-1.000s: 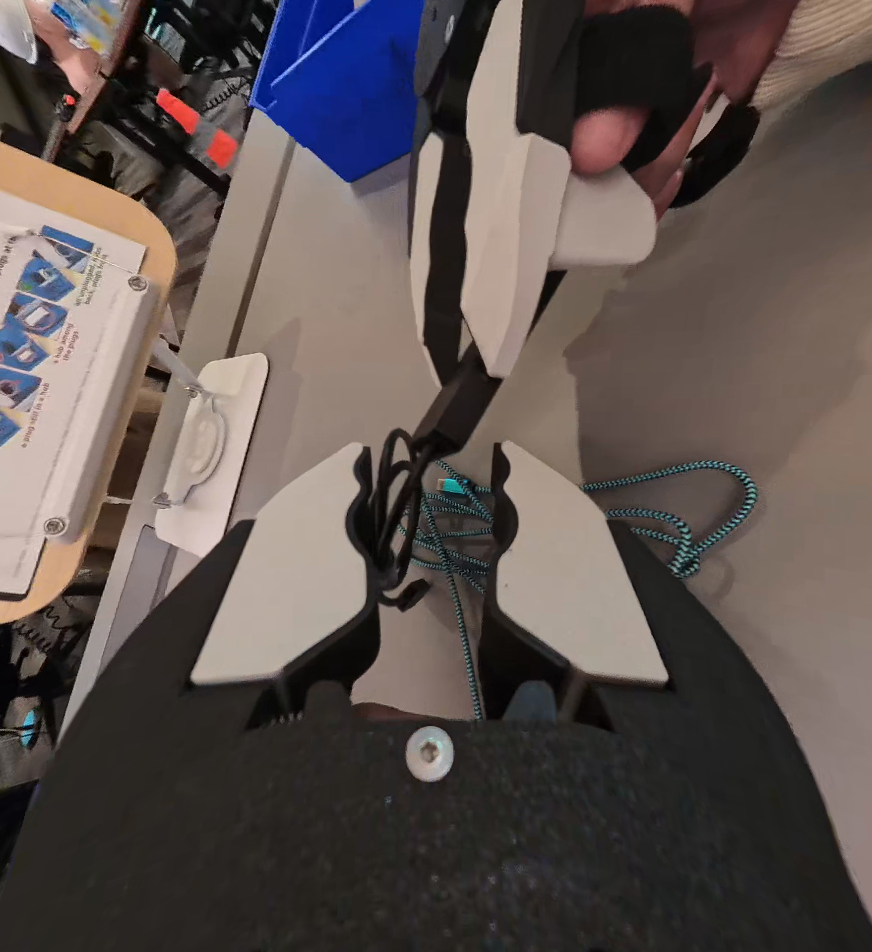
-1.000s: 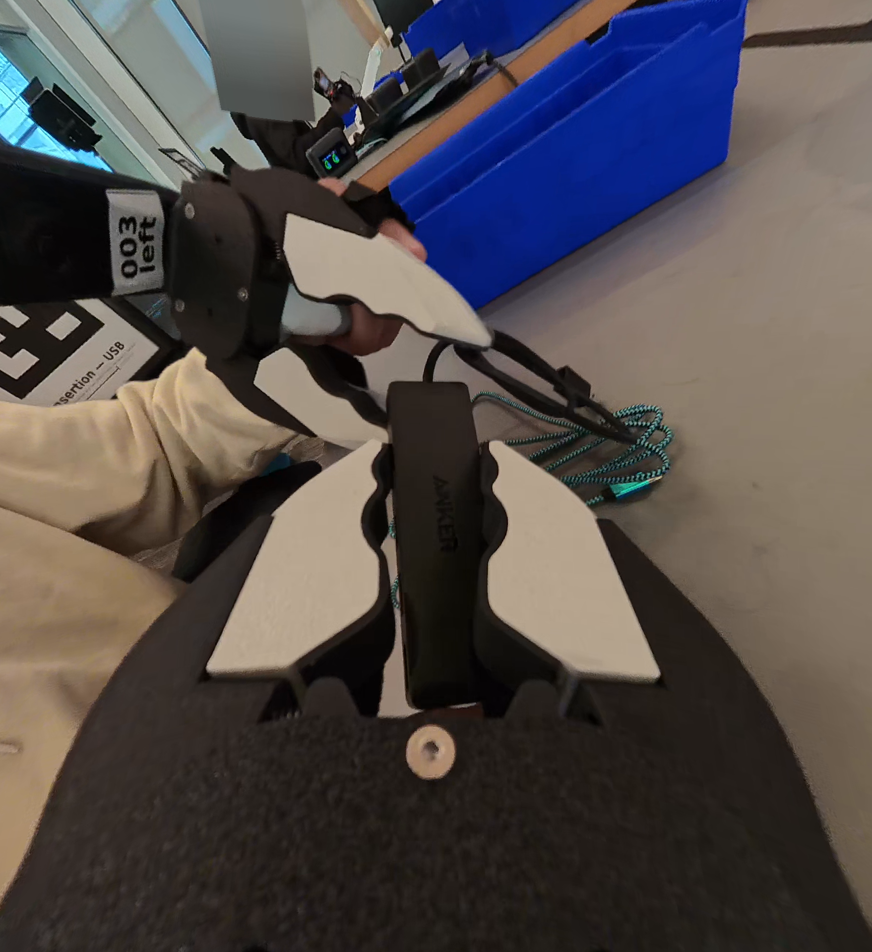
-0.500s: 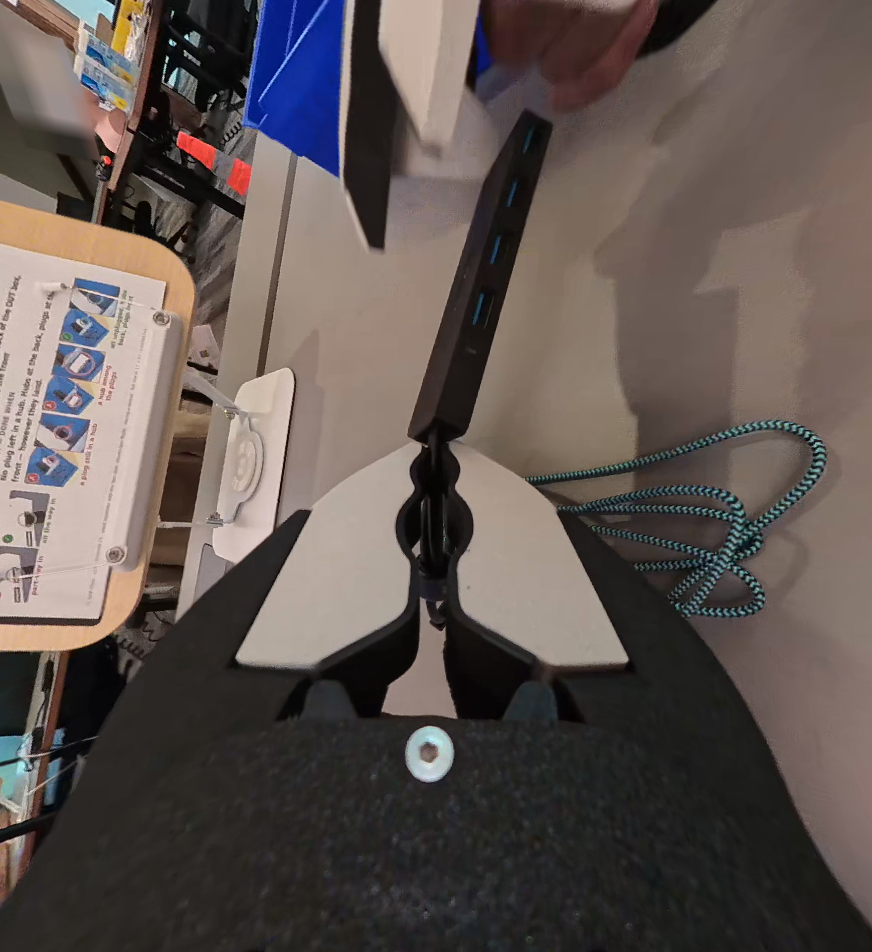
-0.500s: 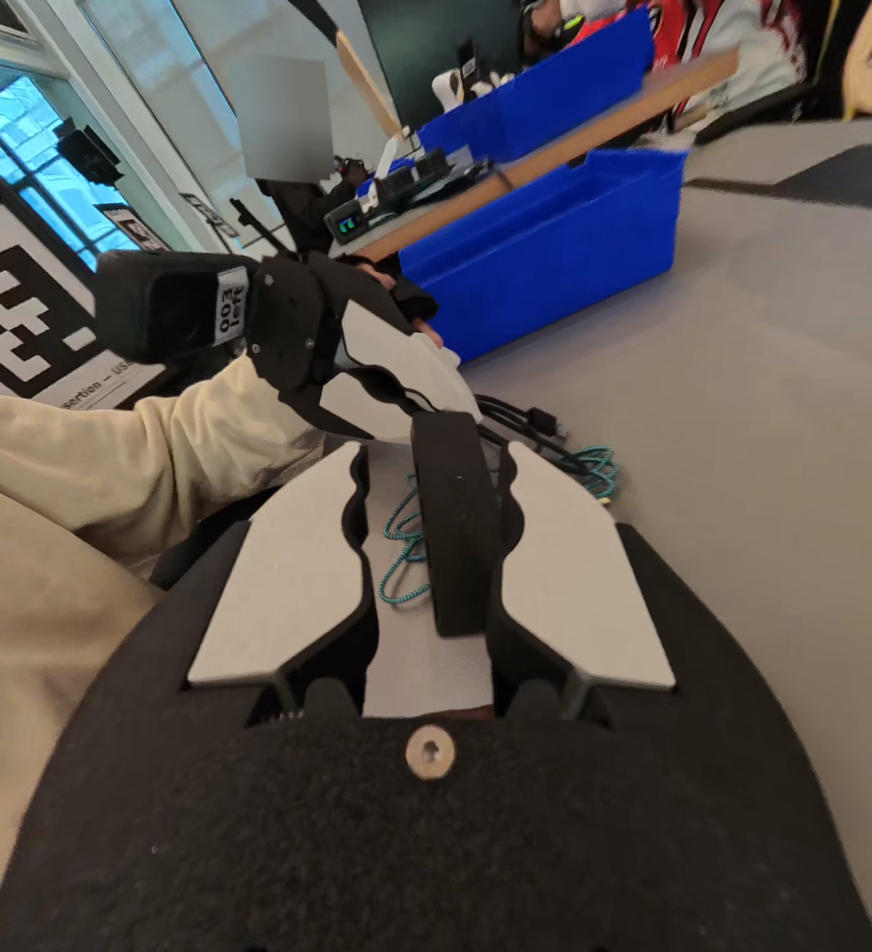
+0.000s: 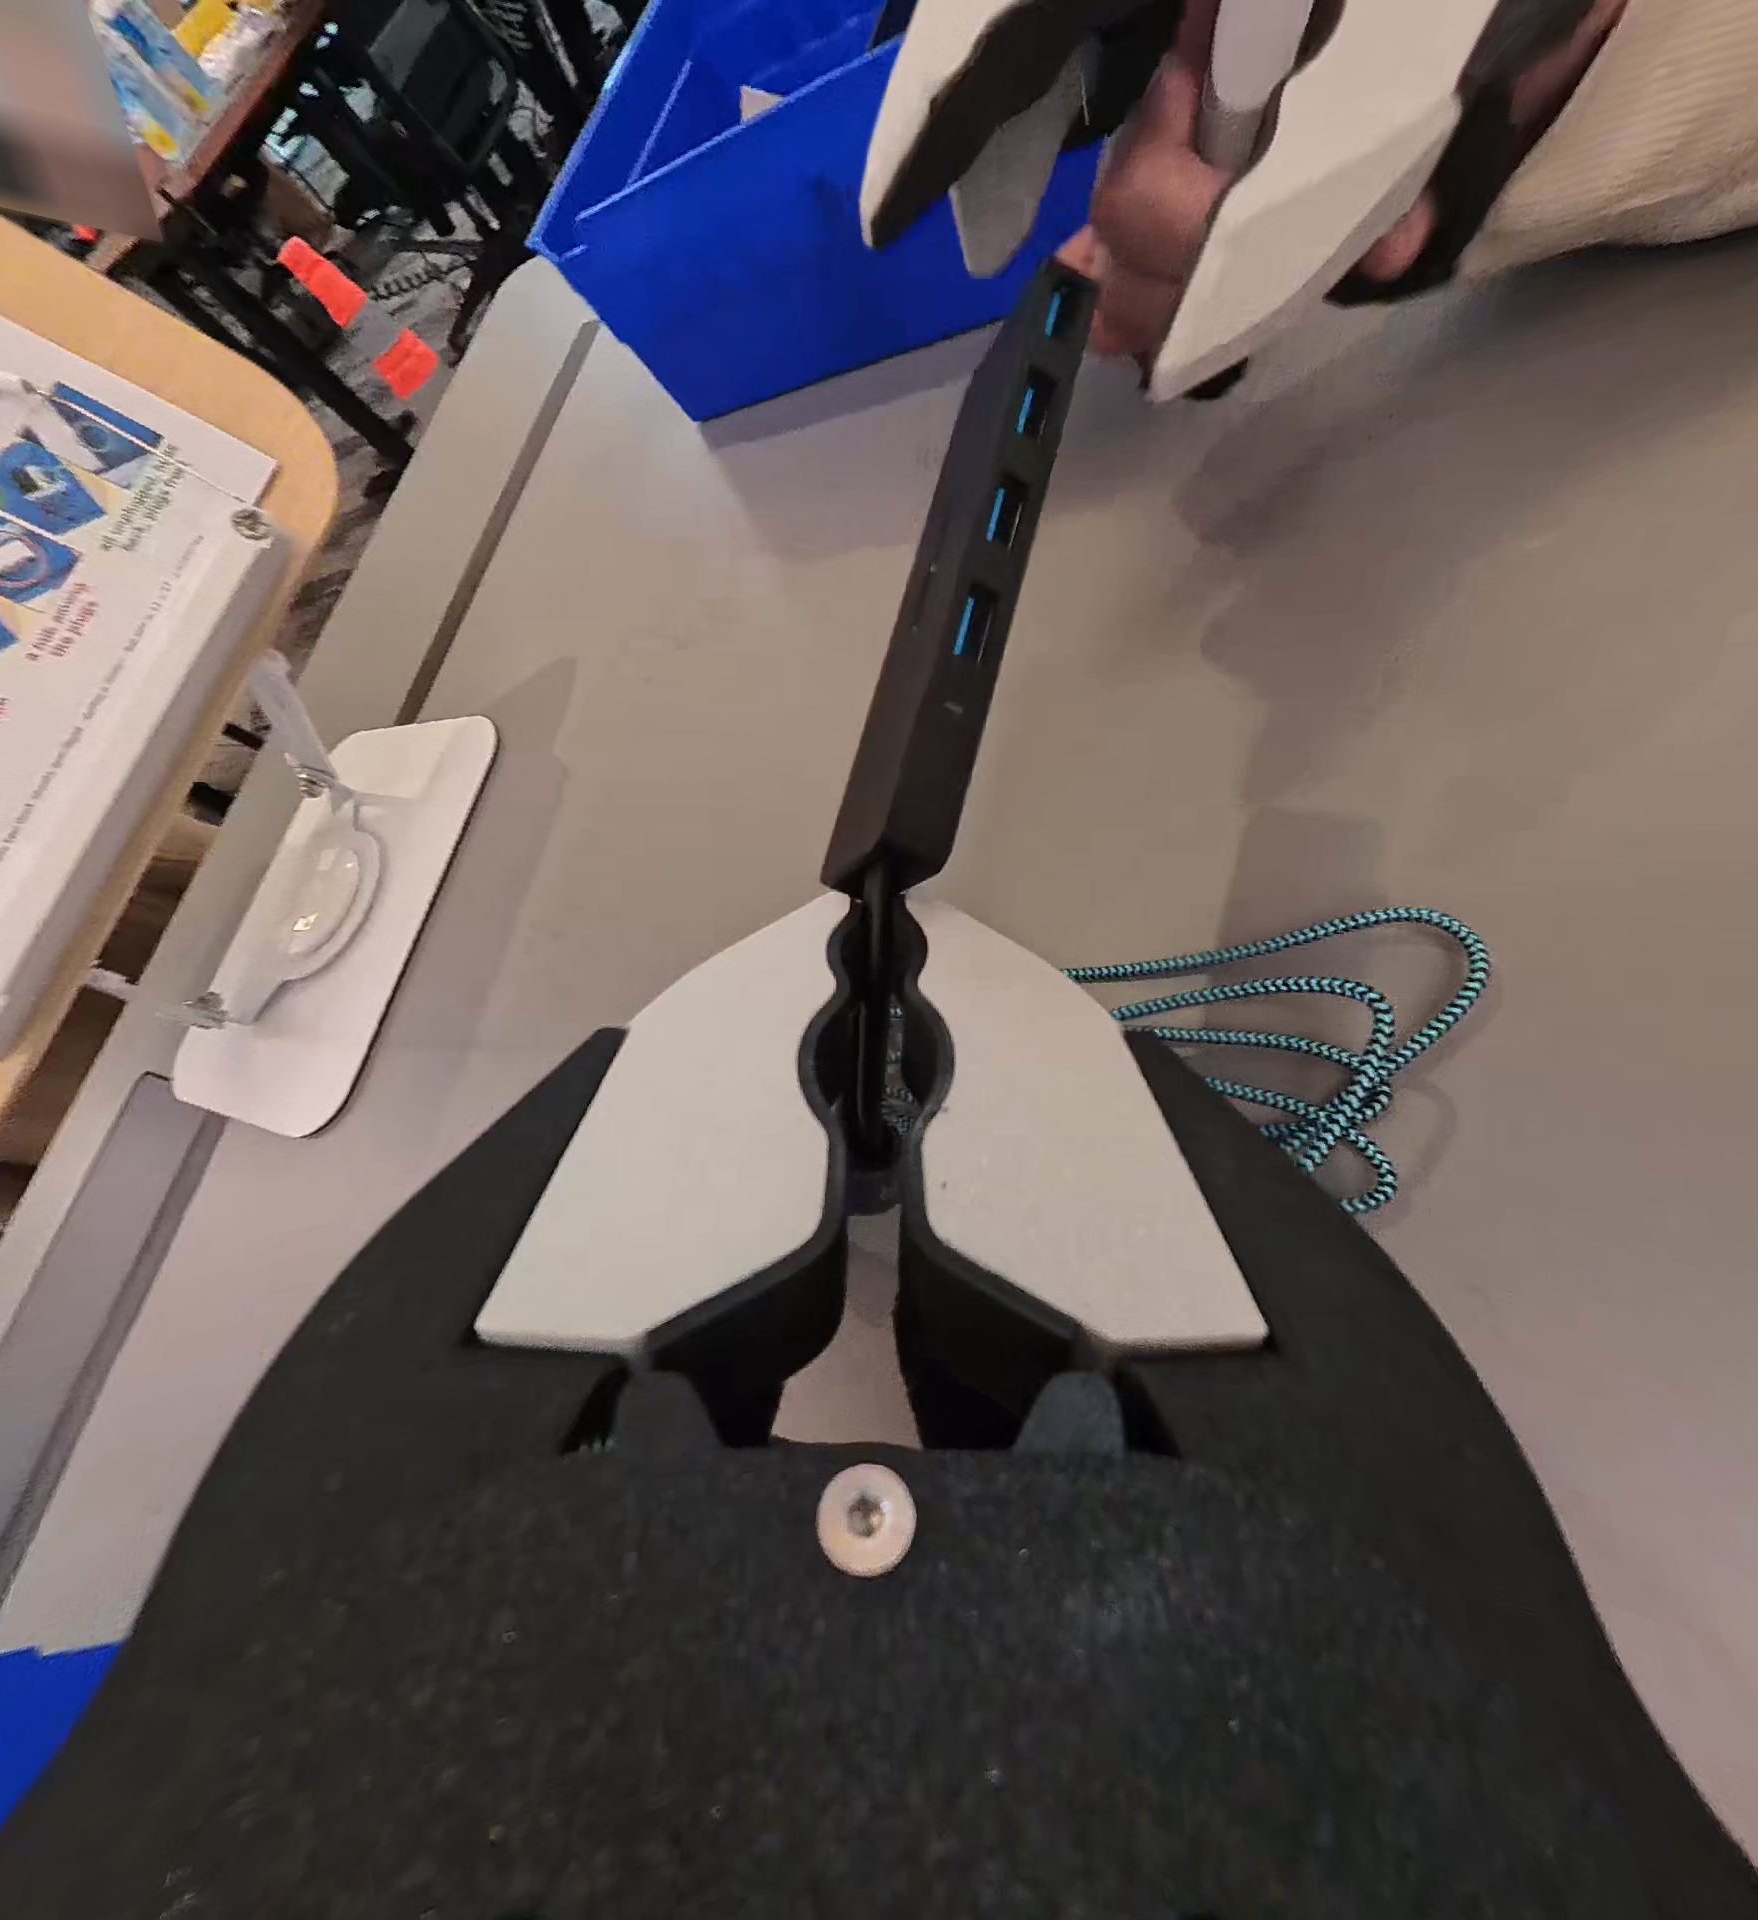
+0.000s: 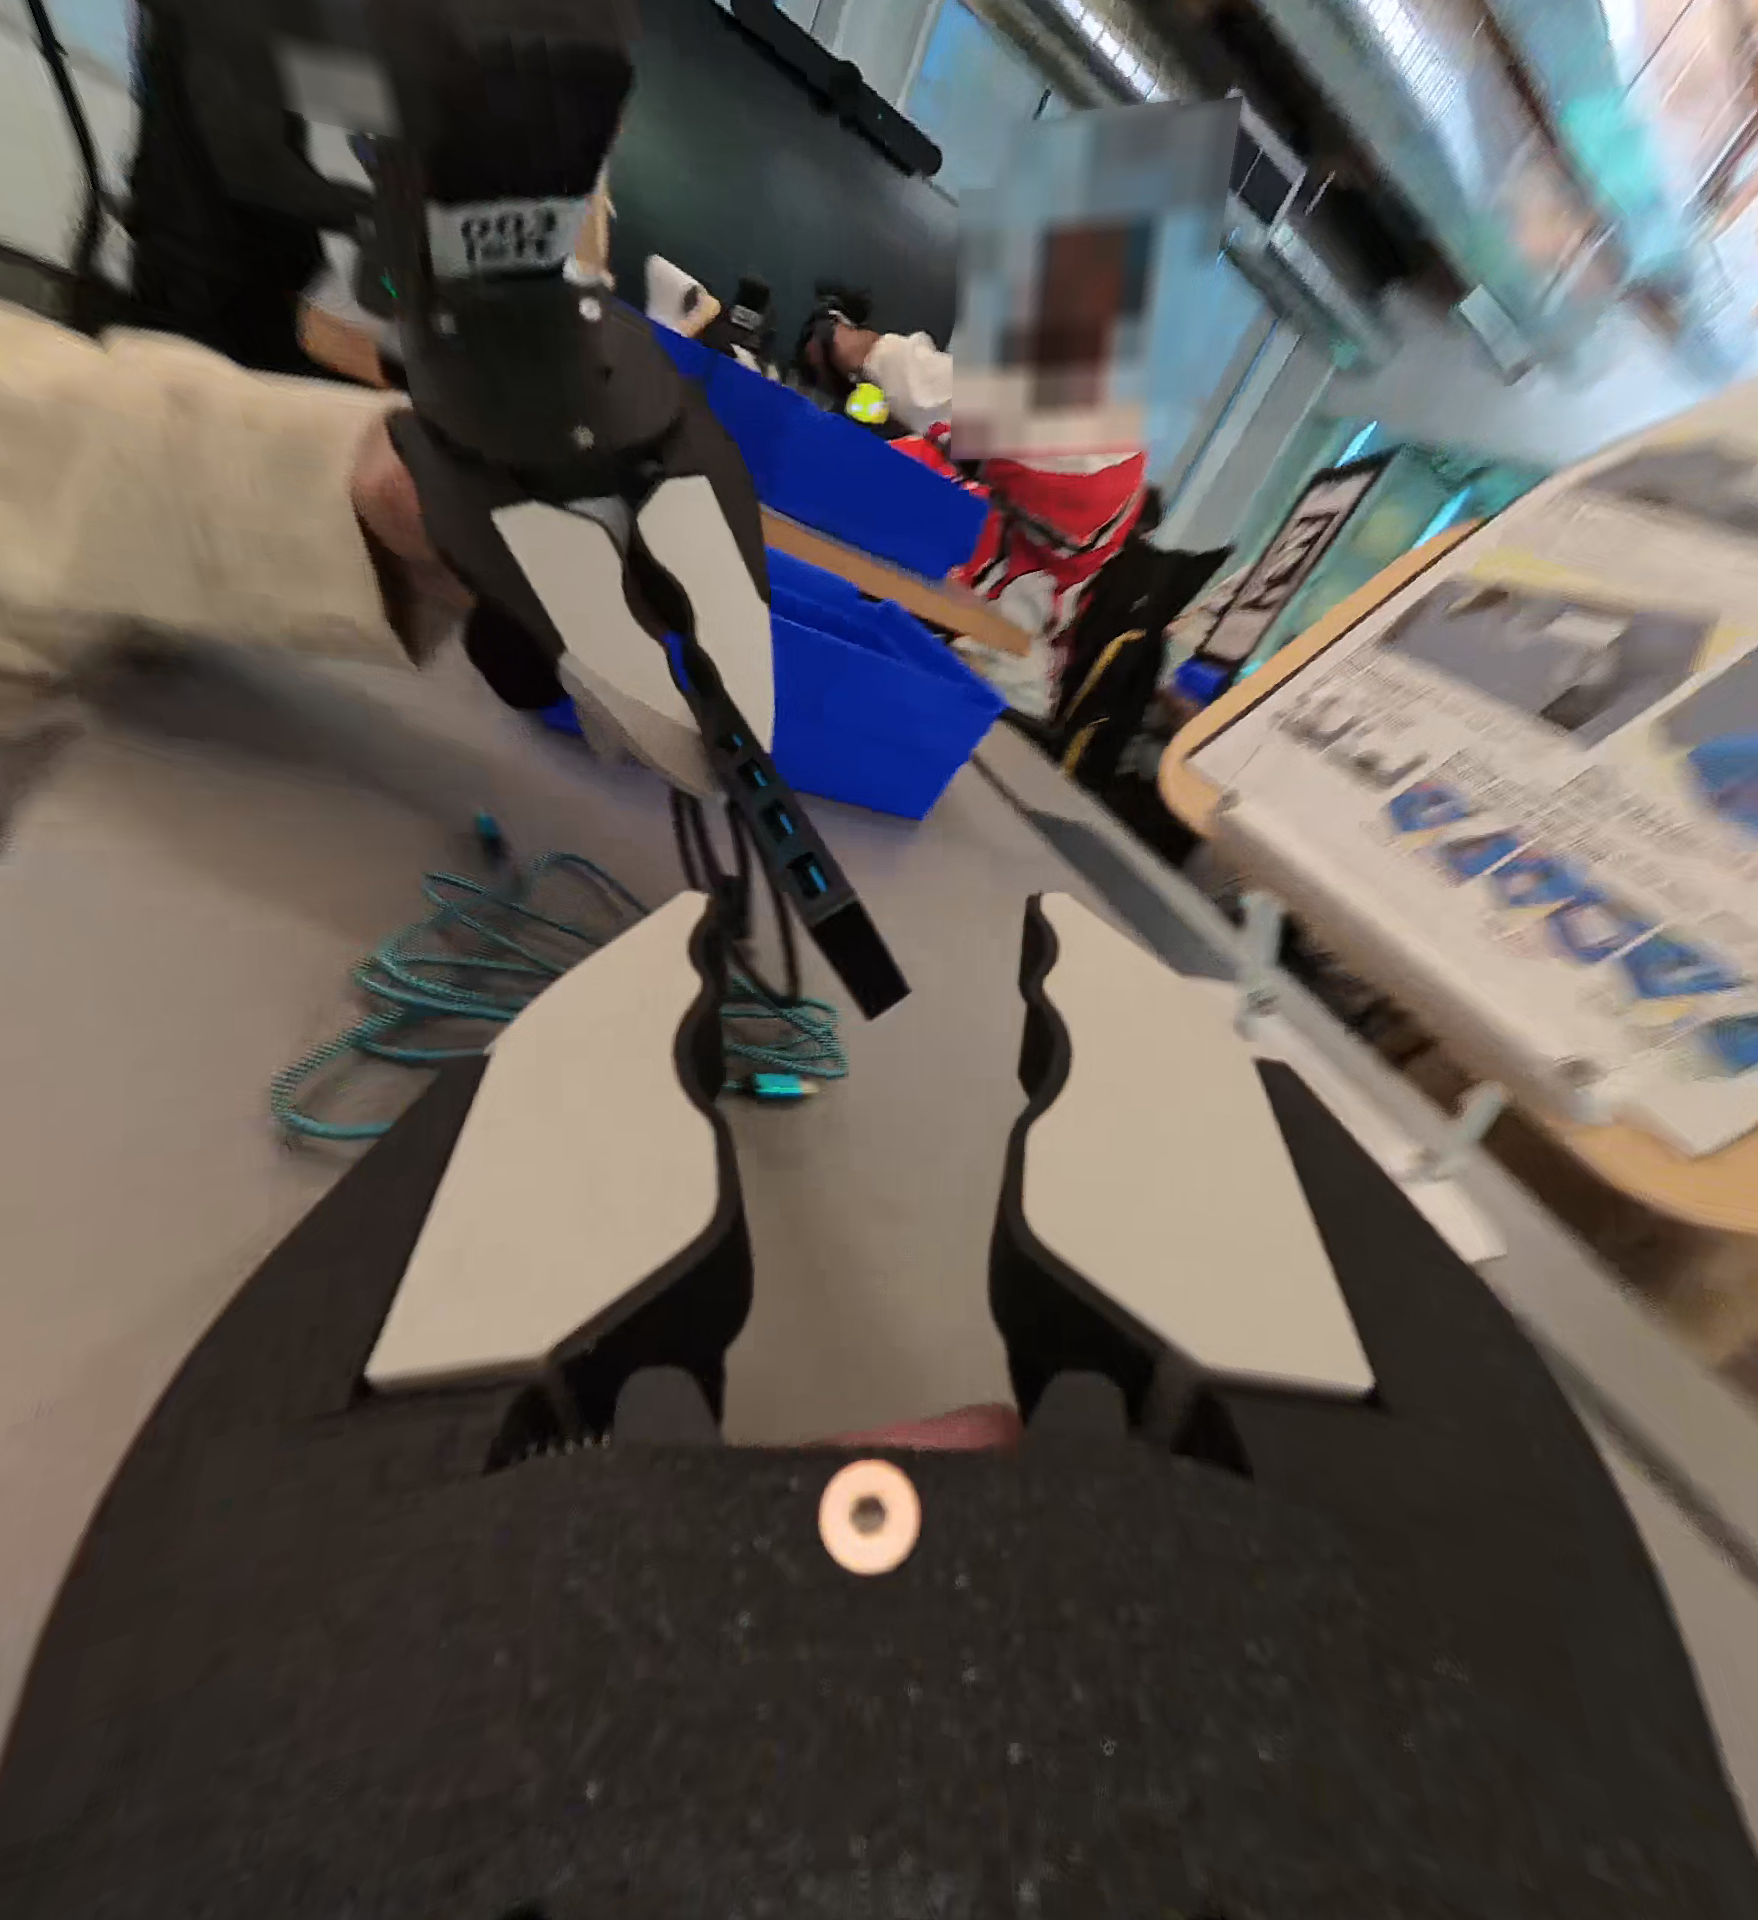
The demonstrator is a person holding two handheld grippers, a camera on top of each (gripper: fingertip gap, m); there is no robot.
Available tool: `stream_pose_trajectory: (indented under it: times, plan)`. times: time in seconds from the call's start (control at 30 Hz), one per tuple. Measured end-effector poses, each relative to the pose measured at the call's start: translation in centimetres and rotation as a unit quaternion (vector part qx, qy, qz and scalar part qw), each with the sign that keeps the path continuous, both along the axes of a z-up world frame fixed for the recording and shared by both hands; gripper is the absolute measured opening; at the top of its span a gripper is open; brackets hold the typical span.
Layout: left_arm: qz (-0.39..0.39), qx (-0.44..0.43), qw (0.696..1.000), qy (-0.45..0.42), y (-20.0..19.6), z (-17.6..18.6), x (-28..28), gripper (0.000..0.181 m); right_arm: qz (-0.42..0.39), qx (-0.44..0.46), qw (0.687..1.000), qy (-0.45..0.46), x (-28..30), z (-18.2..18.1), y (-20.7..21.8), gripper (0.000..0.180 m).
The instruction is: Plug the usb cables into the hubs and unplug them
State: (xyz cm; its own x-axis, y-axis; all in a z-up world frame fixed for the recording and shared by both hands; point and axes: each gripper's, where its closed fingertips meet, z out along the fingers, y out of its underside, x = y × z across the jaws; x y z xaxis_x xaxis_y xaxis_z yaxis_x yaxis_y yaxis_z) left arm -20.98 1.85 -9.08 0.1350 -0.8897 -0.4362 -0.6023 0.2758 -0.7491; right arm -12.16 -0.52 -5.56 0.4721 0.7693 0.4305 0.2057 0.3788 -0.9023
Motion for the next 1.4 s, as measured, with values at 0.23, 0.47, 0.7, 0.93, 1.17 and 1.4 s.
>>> stream_pose_trajectory:
  times: [0.23,0.47,0.7,0.93,1.17,1.4]
  plan:
    - [-0.037,-0.048,0.998,0.004,-0.3,-0.3,0.6,0.003,0.008,0.033,0.996,-0.083,-1.6,-2.1,0.2,0.045]
    - [-0.044,-0.035,0.998,0.003,0.1,-0.5,1.8,0.004,0.015,0.043,0.994,-0.1,-1.5,-3.1,0.3,0.011]
    - [0.019,0.01,1.0,-0.014,1.5,0.3,1.6,0.038,-0.057,0.072,0.988,-0.123,0.0,-2.9,1.9,0.011]
    - [0.1,-0.053,0.994,-0.004,-0.3,-0.4,-4.8,0.051,-0.16,0.095,0.973,-0.139,3.0,-2.7,3.8,0.011]
    - [0.174,-0.102,0.979,0.041,-1.9,-5.6,-10.2,0.042,-0.166,0.083,0.974,-0.131,3.1,-2.9,3.7,0.011]
    - [0.208,-0.116,0.969,0.068,1.6,-8.5,-9.5,0.049,-0.163,0.071,0.975,-0.132,3.2,-3.2,3.8,0.011]
